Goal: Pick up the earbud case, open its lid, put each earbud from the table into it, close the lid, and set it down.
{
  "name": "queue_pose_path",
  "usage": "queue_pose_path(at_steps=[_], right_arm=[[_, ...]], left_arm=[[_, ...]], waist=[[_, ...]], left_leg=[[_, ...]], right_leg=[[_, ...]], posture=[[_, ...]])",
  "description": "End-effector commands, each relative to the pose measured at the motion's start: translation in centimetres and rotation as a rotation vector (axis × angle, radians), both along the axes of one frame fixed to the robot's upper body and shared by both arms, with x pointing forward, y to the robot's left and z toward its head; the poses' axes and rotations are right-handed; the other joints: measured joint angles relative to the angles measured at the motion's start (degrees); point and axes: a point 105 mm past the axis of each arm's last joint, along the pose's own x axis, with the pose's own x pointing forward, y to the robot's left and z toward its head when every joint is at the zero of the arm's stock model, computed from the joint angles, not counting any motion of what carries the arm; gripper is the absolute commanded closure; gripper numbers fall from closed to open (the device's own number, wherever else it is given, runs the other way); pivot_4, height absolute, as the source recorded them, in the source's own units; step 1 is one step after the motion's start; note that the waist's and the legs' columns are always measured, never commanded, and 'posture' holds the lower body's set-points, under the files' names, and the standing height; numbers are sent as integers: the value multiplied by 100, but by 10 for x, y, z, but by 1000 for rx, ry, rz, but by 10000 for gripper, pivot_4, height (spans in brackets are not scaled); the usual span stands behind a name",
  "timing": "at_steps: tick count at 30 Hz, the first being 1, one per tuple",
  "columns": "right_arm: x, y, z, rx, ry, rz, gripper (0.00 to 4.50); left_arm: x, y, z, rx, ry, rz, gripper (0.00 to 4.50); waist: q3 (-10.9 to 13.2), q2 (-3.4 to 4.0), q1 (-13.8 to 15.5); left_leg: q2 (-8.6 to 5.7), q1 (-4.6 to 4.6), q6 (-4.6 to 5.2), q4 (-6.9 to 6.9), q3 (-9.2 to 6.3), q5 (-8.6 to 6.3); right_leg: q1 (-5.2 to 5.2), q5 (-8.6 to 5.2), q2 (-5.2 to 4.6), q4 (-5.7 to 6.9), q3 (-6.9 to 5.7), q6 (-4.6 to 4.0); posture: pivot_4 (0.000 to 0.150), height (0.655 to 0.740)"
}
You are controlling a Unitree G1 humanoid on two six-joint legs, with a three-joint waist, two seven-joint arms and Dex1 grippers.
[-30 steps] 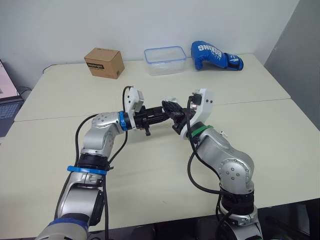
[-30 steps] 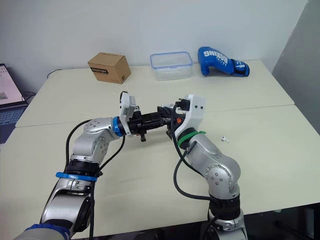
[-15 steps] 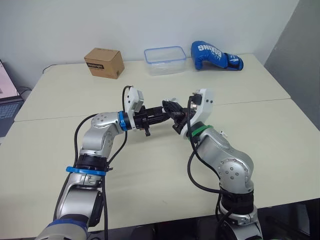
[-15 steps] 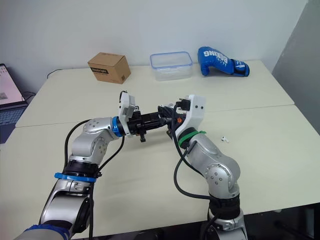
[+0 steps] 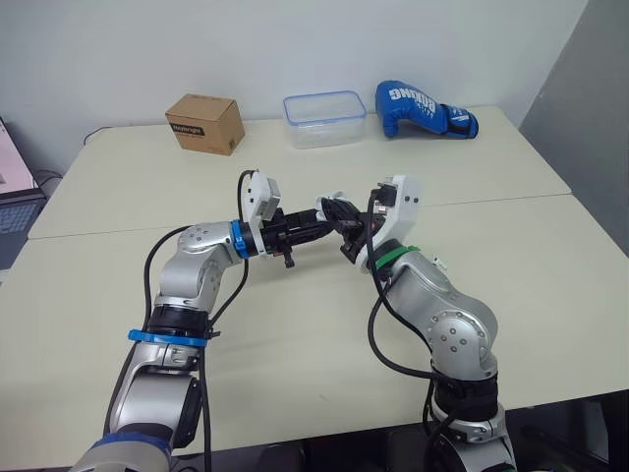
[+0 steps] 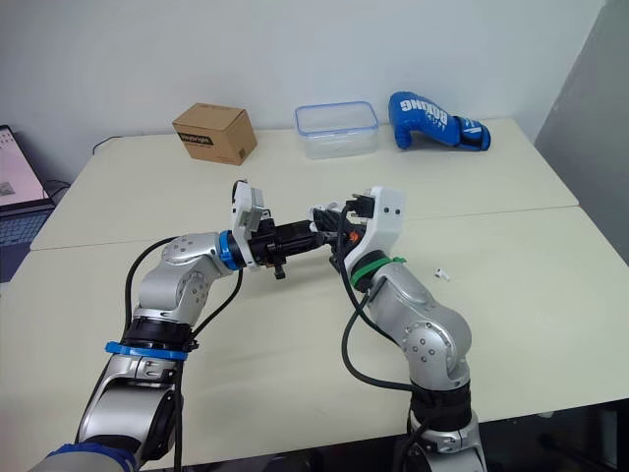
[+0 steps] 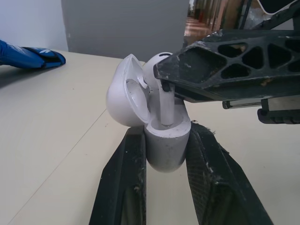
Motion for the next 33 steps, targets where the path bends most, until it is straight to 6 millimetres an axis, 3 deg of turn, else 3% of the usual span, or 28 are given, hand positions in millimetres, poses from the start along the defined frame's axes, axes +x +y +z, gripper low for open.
queue_pose_path(at_steps=[1, 20, 28, 33], right_arm=[[-5, 6, 4, -8, -23, 20, 40934], [-6, 9, -3, -259, -82, -43, 40934], [-4, 0, 3, -293, -126, -94, 14458], [-3, -9, 6, -303, -150, -125, 14458]], left_arm=[[-3, -5, 23, -43, -77, -17, 37110], [-1, -14, 32, -63, -100, -32, 37110], [-1, -13, 32, -68, -99, -28, 37110], [-1, -10, 31, -67, -97, -19, 37110]], waist=[[0, 0, 0], [0, 0, 0], [0, 0, 0], [0, 0, 1]], left_leg=[[0, 0, 0, 0, 0, 0], [-1, 0, 0, 0, 2, 0], [-1, 0, 0, 0, 2, 0], [-1, 0, 0, 1, 2, 0]], right_leg=[[0, 0, 0, 0, 0, 0], [0, 0, 0, -1, 0, 0], [0, 0, 0, -1, 0, 0], [1, 0, 0, -1, 0, 0]], posture=[[1500, 7307], [1500, 7307], [1500, 7307], [1500, 7307]])
